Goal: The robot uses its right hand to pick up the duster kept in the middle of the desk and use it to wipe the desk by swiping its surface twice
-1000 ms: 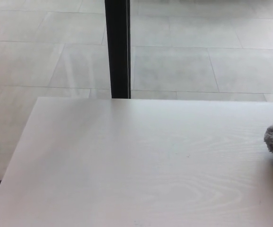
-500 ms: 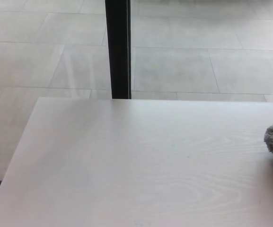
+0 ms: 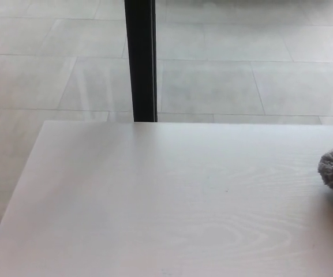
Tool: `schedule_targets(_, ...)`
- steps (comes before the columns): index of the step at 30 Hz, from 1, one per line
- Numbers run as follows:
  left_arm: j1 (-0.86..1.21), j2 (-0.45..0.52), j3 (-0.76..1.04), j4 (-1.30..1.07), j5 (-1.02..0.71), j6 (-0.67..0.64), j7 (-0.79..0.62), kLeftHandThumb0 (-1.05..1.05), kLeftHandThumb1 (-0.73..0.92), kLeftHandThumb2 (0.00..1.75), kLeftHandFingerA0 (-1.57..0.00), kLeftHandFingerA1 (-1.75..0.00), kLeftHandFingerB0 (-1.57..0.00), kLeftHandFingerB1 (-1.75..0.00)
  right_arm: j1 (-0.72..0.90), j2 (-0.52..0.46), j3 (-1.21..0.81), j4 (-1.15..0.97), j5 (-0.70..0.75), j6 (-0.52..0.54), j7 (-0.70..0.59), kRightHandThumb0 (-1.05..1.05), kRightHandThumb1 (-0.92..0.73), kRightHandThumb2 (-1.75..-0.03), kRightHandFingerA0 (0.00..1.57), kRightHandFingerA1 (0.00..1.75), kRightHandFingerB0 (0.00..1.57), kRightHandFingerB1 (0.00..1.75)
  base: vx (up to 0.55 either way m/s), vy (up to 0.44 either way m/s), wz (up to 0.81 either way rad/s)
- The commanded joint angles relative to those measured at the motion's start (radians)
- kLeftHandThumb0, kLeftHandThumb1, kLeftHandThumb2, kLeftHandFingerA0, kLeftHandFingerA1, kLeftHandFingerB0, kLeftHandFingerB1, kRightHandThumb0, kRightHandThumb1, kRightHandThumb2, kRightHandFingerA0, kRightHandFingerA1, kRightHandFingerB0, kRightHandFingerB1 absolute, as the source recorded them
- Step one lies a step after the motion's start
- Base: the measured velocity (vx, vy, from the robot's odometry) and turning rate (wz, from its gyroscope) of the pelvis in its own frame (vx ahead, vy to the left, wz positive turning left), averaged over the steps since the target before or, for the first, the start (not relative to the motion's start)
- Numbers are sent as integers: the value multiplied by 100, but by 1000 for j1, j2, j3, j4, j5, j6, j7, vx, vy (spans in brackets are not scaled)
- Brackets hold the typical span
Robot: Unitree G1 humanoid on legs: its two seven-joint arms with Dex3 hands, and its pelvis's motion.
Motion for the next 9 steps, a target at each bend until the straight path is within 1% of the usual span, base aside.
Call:
schedule_targets(1, 16, 29, -13, 10, 6, -5, 34, -52, 67, 60, -62, -54, -57, -47, -59, 228, -301, 171, 486, 98, 106, -80, -60, -106, 72, 103, 3, 61, 0, 0, 0)
schedule_targets(2, 15, 32, -15, 10, 8, -3, 32, -54, 63, 59, -65, -58, -60, -48, -63, 235, -272, 185, 453, 87, 107, -84, -62, -108, 70, 102, 5, 59, 0, 0, 0)
schedule_targets(3, 13, 33, -12, 12, 6, 5, 35, -52, 63, 59, -67, -59, -60, -50, -64, 243, -264, 176, 445, 83, 110, -84, -61, -106, 70, 101, 6, 63, 0, 0, 0)
schedule_targets(4, 9, 36, -9, 14, 2, 19, 40, -50, 62, 59, -69, -63, -59, -50, -67, 244, -260, 183, 437, 78, 115, -80, -61, -107, 75, 100, 11, 69, 0, 0, 0)
schedule_targets(6, 6, 39, -4, 16, -3, 36, 45, -50, 62, 59, -69, -63, -59, -50, -72, 241, -258, 201, 428, 70, 122, -80, -61, -107, 75, 100, 11, 69, 0, 0, 0)
schedule_targets(7, 11, 42, -5, 16, -1, 37, 48, -50, 64, 60, -67, -62, -60, -50, -80, 233, -248, 237, 418, 68, 148, -79, -85, -63, 65, 94, 5, 77, 0, 0, 0)
schedule_targets(8, 21, 45, -23, 18, 22, 29, 85, -57, 62, 59, -76, -58, -66, -48, -70, 232, -243, 258, 414, 74, 184, -69, -60, -109, 65, 86, 1, 58, 0, 0, 0)
schedule_targets(9, 21, 45, -23, 18, 22, 29, 85, -57, 62, 59, -76, -58, -66, -48, -70, 232, -243, 258, 414, 74, 184, -69, -60, -109, 65, 86, 1, 58, 0, 0, 0)
